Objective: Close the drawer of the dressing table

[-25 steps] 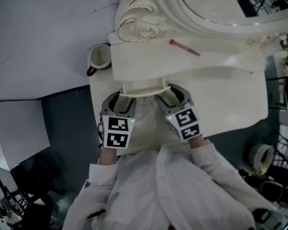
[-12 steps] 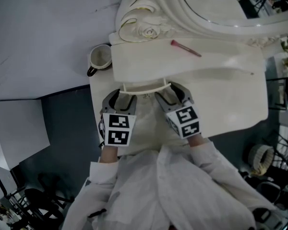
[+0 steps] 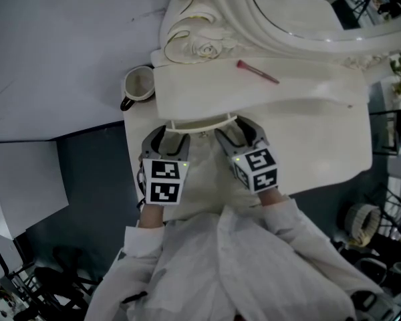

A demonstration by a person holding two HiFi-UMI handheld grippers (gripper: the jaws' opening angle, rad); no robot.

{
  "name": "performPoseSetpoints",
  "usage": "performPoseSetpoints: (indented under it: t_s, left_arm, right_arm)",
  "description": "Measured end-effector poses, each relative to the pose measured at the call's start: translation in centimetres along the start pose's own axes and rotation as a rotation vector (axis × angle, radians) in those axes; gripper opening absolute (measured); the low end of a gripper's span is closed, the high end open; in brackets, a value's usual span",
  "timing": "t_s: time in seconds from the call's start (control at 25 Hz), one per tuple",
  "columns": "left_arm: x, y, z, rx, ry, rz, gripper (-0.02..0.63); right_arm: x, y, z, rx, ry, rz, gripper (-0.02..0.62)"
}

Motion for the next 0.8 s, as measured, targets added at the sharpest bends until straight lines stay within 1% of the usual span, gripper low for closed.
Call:
performPoseSetpoints:
  t_s: [0.56,0.8]
  left_arm:
    - [0.7,0.4,-0.9,-0.044,0.034,0.011,0.224]
    - [1.1,0.5,-0.9,-0.043,0.039,0.018,0.224]
  right_arm:
    - [1.1,0.4,0.2,0.019,-0.004,0.007,0.218]
    - [1.4,0.5,0.5,0.034,-0.018,0.005,0.218]
Point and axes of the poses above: the fingertips, and each gripper's own axes: x forward along the fingers, z to its right, y out of its top, the point moved 3 cm from there along -x, backward along the fingers, and after that the axes turned 6 degrees about z, right-handed, at the moved point
